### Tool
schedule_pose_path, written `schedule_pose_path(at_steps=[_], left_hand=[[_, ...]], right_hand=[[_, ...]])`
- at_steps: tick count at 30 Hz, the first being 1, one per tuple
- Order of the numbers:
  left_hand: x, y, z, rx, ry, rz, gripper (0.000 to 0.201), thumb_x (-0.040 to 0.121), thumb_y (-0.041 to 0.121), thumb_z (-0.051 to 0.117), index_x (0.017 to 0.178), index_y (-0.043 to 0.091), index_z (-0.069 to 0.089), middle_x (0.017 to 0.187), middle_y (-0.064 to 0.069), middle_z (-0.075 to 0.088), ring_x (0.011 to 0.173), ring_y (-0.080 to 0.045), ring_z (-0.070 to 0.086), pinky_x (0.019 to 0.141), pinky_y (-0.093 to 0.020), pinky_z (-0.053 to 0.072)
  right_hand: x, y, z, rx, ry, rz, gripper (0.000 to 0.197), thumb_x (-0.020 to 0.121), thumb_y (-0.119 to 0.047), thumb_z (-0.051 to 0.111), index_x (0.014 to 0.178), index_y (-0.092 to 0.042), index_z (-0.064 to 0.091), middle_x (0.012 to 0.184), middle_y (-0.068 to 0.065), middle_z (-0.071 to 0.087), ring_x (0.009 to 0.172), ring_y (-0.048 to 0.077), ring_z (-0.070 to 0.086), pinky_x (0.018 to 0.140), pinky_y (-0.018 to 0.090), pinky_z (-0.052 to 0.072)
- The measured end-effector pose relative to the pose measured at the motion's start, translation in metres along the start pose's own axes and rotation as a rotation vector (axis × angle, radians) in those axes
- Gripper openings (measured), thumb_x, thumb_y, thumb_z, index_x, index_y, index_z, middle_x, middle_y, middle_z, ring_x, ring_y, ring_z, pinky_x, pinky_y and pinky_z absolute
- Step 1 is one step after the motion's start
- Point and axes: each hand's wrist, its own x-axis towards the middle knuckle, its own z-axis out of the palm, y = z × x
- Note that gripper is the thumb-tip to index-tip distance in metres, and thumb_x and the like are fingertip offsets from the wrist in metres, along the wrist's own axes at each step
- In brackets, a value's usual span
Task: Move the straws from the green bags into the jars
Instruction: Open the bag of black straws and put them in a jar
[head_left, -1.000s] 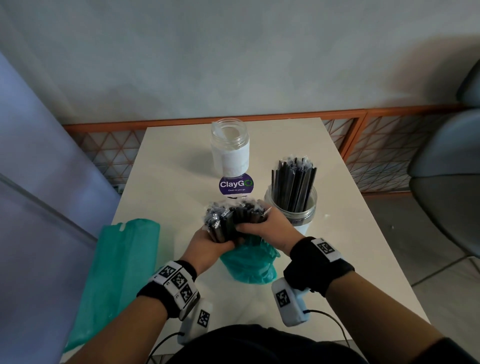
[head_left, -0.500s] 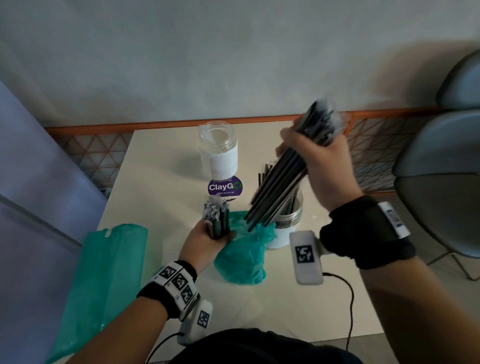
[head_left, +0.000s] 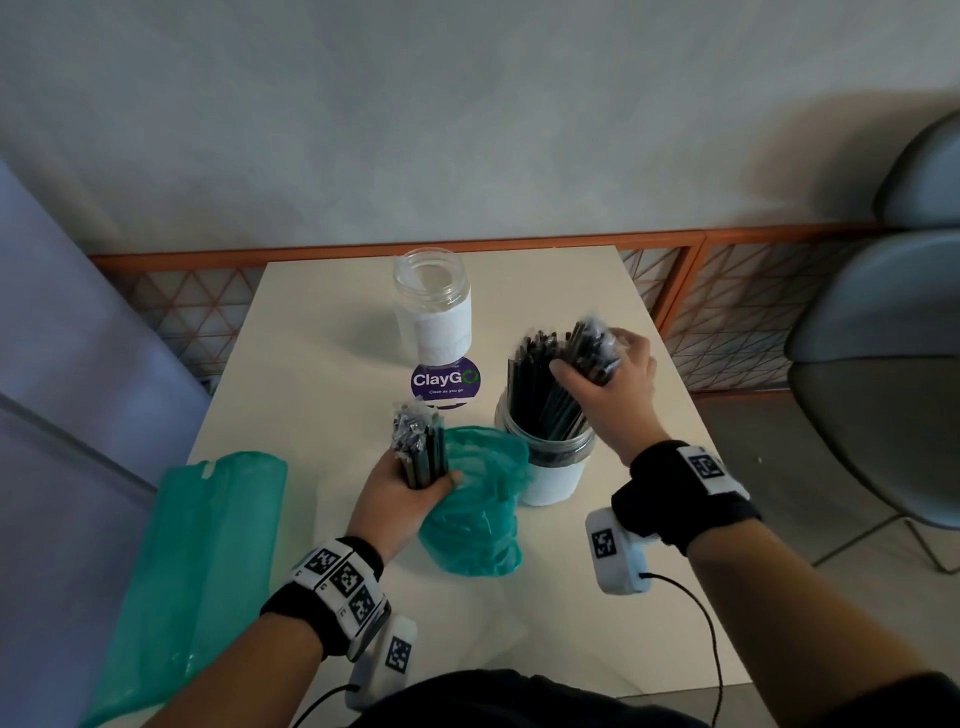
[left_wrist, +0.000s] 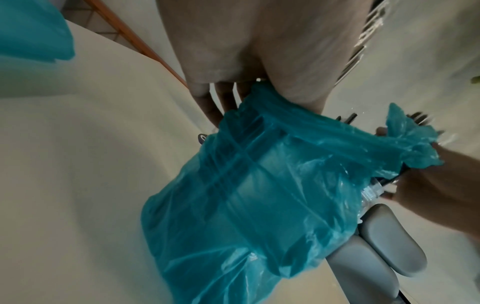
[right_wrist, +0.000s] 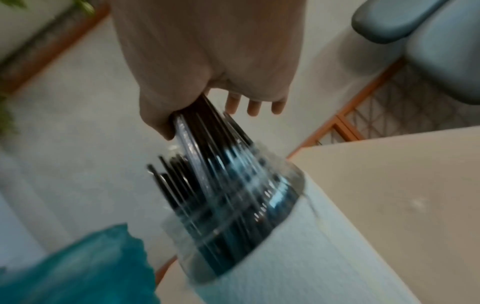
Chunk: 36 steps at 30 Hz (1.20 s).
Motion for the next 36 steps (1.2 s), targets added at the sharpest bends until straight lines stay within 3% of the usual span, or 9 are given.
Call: schedule_pose_path(at_steps=[4, 7, 9, 13, 16, 24, 29, 33, 36], left_hand=[[-0.001, 0.002, 0.000, 0.272, 0.130, 0.140, 0.052, 0.059, 0.044, 0.088, 0.100, 0.022, 0.063, 0.098, 0.004, 0.046, 0.110, -0.026, 0.048, 0.102, -0.031, 0.038], [-0.004, 0.010, -0.002, 0.102, 0.076, 0.097, 0.058, 0.057, 0.037, 0.091, 0.088, 0.045, 0.043, 0.113, -0.011, 0.053, 0.103, -0.028, 0.061, 0.096, -0.042, 0.050], [-0.007, 0.014, -0.002, 0.091, 0.048, 0.080, 0.058, 0.061, 0.031, 0.090, 0.085, 0.040, 0.038, 0.118, -0.012, 0.049, 0.097, -0.026, 0.064, 0.096, -0.039, 0.051], [-0.011, 0.018, -0.001, 0.100, 0.043, 0.078, 0.054, 0.066, 0.025, 0.088, 0.083, 0.041, 0.039, 0.124, -0.013, 0.043, 0.096, -0.021, 0.058, 0.099, -0.033, 0.046], [-0.012, 0.016, -0.001, 0.091, 0.065, 0.070, 0.053, 0.066, 0.026, 0.088, 0.081, 0.042, 0.039, 0.124, -0.015, 0.050, 0.098, -0.022, 0.058, 0.097, -0.033, 0.046], [-0.013, 0.015, -0.001, 0.094, 0.040, 0.069, 0.051, 0.063, 0.027, 0.089, 0.083, 0.041, 0.044, 0.123, -0.015, 0.050, 0.103, -0.026, 0.062, 0.100, -0.040, 0.049], [-0.012, 0.014, -0.005, 0.053, 0.056, 0.024, 0.050, 0.063, 0.026, 0.089, 0.082, 0.036, 0.044, 0.119, -0.021, 0.054, 0.100, -0.028, 0.063, 0.096, -0.041, 0.051], [-0.009, 0.007, -0.006, 0.007, 0.057, -0.038, 0.049, 0.055, 0.037, 0.092, 0.083, 0.027, 0.053, 0.114, -0.022, 0.055, 0.097, -0.030, 0.065, 0.090, -0.043, 0.055], [0.004, -0.017, -0.004, 0.019, 0.036, -0.081, 0.073, 0.044, 0.064, 0.085, 0.095, 0.015, 0.068, 0.107, -0.025, 0.061, 0.091, -0.033, 0.068, 0.082, -0.048, 0.058]], right_hand=[[-0.003, 0.003, 0.003, -0.073, 0.000, -0.032, 0.069, 0.075, -0.049, 0.075, 0.132, -0.021, 0.048, 0.135, 0.002, 0.036, 0.128, 0.023, 0.033, 0.110, 0.041, 0.026], [0.001, -0.011, -0.009, 0.134, 0.083, -0.288, 0.074, 0.072, -0.027, 0.083, 0.133, -0.029, 0.042, 0.132, -0.006, 0.037, 0.122, 0.012, 0.041, 0.107, 0.030, 0.038], [0.007, -0.018, -0.012, 0.087, 0.034, -0.390, 0.071, 0.077, -0.020, 0.078, 0.135, -0.036, 0.042, 0.139, -0.007, 0.041, 0.126, 0.010, 0.044, 0.104, 0.021, 0.039], [0.007, -0.002, 0.008, -0.313, -0.079, -0.400, 0.045, 0.089, -0.030, 0.065, 0.131, -0.017, 0.055, 0.138, 0.006, 0.049, 0.122, 0.031, 0.050, 0.103, 0.043, 0.044], [0.005, 0.007, 0.012, -0.258, -0.088, -0.401, 0.039, 0.088, -0.025, 0.066, 0.123, -0.009, 0.057, 0.133, 0.011, 0.049, 0.112, 0.040, 0.054, 0.099, 0.044, 0.046], [-0.005, 0.001, 0.000, -0.158, 0.085, -0.534, 0.053, 0.092, -0.011, 0.057, 0.141, -0.018, 0.040, 0.151, 0.006, 0.030, 0.130, 0.023, 0.043, 0.095, 0.028, 0.047], [-0.016, 0.009, 0.008, -0.391, -0.010, -0.322, 0.067, 0.093, -0.036, 0.053, 0.152, -0.031, 0.020, 0.160, 0.003, 0.020, 0.146, 0.033, 0.018, 0.121, 0.050, 0.014], [-0.050, -0.033, 0.013, -0.001, 0.270, -0.512, 0.057, 0.087, -0.007, 0.057, 0.141, -0.006, 0.041, 0.144, 0.016, 0.038, 0.137, 0.026, 0.032, 0.118, 0.041, 0.025], [-0.089, -0.045, 0.037, 0.184, -0.036, -0.573, 0.059, 0.088, 0.000, 0.055, 0.143, -0.005, 0.037, 0.137, 0.012, 0.045, 0.132, 0.017, 0.040, 0.113, 0.041, 0.035]])
